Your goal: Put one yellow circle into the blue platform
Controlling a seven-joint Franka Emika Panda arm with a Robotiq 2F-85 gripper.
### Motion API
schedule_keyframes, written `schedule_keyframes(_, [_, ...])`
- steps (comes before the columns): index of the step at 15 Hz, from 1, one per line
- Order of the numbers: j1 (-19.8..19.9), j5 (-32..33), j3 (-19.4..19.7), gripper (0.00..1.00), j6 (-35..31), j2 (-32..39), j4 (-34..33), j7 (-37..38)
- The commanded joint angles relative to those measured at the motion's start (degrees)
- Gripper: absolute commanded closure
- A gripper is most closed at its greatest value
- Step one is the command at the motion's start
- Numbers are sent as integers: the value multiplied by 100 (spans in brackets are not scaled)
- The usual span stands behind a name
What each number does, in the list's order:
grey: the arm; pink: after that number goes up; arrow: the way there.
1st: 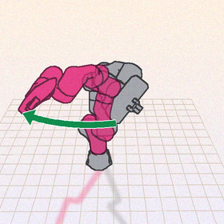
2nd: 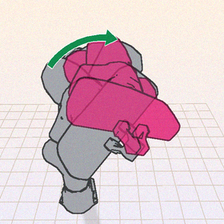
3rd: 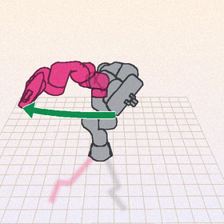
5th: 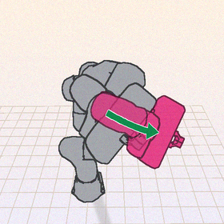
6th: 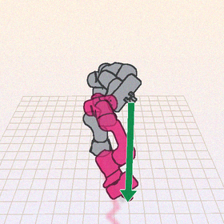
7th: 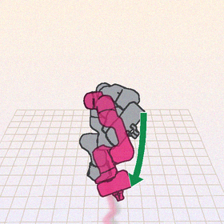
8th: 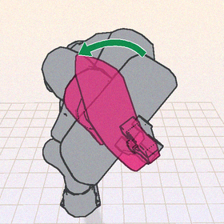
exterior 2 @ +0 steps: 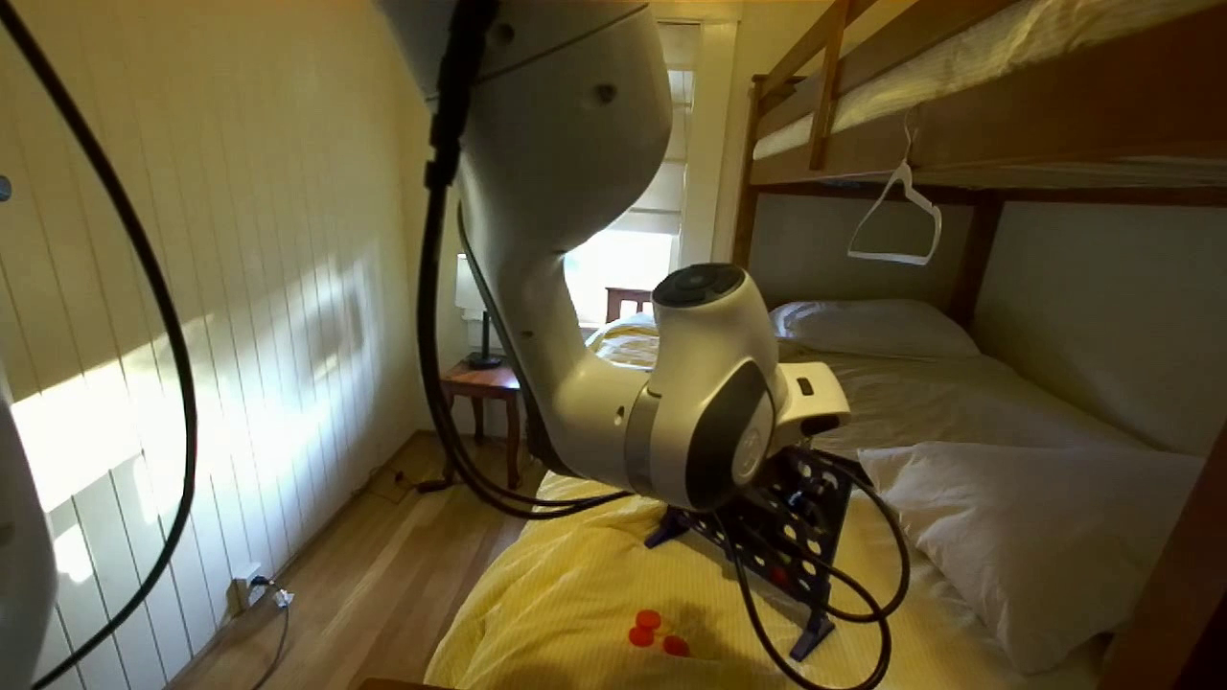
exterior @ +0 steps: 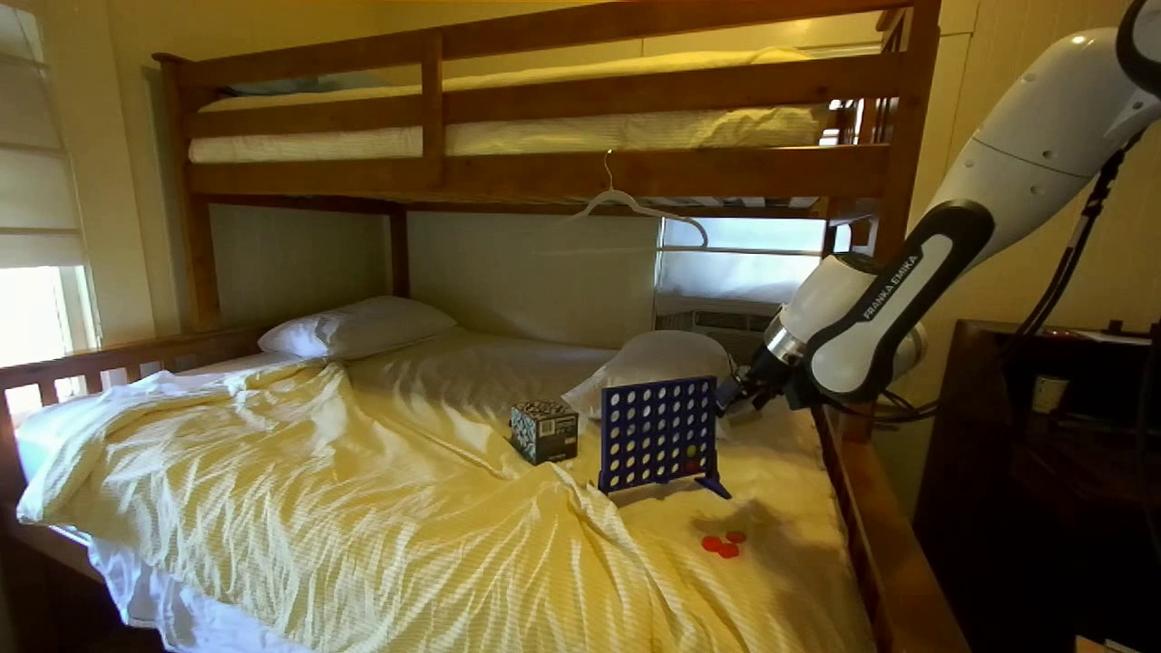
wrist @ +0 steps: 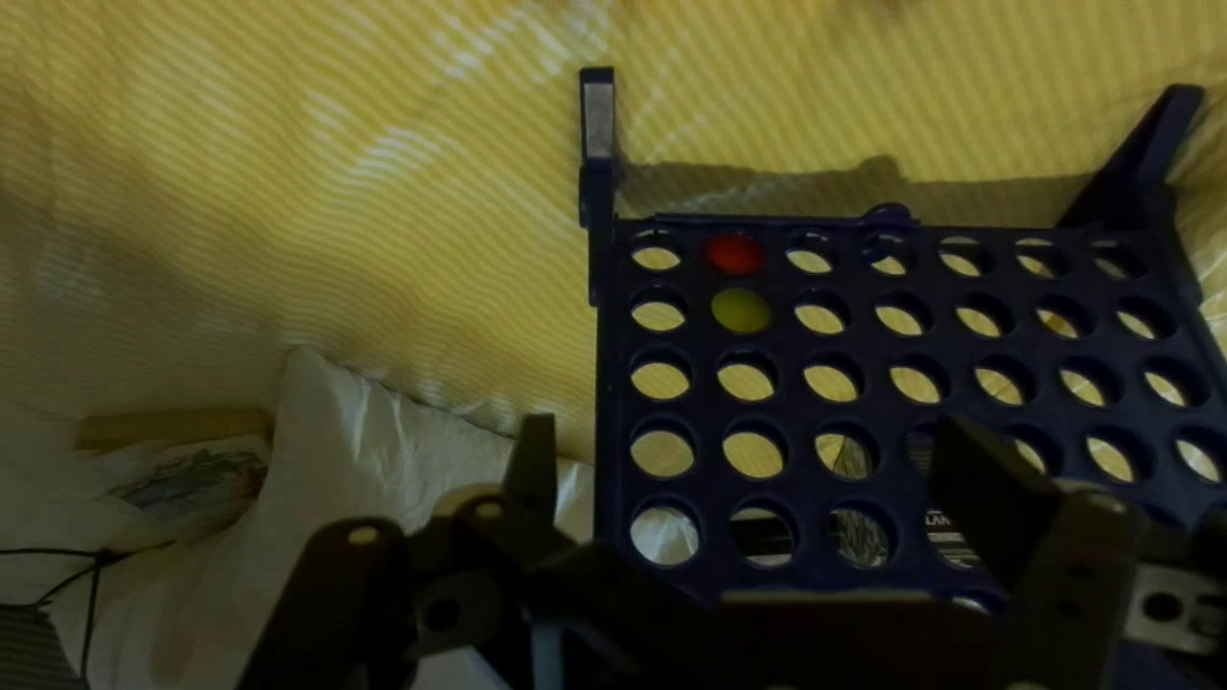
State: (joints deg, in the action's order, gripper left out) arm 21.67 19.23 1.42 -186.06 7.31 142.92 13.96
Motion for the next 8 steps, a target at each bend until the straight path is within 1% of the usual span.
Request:
schedule_keyframes(1, [86,-61,-121,0,291,-99,-31,-2])
schedule_keyframes(4, [71,-69,-110,0,354,-92,-37,-10])
schedule_keyframes(5, [-387,-727,227,0,351,-96,6,-532])
schedule_keyframes(8, [-600,-1152,384,0,475,-79,-44,-816])
